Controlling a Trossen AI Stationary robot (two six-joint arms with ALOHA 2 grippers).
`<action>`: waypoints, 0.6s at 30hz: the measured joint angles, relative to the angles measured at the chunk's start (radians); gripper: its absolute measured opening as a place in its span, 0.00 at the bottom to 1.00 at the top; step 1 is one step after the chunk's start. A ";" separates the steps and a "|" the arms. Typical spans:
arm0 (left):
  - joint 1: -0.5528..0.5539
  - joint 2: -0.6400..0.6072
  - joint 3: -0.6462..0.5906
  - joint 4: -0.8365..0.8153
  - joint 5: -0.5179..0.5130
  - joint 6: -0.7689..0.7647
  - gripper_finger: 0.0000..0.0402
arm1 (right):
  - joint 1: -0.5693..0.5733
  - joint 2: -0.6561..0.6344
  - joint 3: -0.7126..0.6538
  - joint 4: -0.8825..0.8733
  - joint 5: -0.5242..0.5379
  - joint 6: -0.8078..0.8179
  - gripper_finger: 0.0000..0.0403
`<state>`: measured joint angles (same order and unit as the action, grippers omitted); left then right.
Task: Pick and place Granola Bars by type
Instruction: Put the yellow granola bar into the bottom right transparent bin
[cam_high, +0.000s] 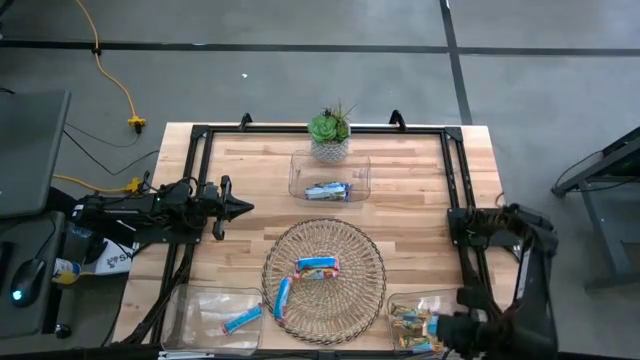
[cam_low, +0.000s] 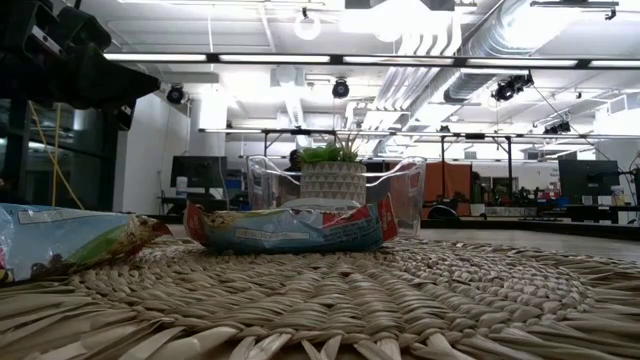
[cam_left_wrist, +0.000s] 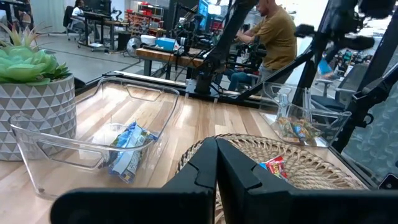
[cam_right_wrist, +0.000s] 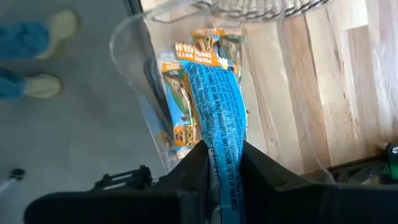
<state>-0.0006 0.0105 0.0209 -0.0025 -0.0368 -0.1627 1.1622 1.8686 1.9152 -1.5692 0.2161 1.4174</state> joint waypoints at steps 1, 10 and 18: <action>0.000 0.000 0.000 0.000 0.000 0.000 0.00 | 0.000 0.015 0.000 0.003 -0.004 0.000 0.14; 0.000 0.000 0.000 0.000 0.000 0.000 0.00 | -0.012 0.116 0.000 0.059 0.038 -0.003 0.14; 0.000 0.000 0.000 0.000 0.000 0.000 0.00 | -0.044 0.180 0.000 0.063 0.059 -0.055 0.14</action>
<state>-0.0003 0.0105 0.0209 -0.0025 -0.0367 -0.1623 1.1180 2.0488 1.9148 -1.5059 0.2756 1.3626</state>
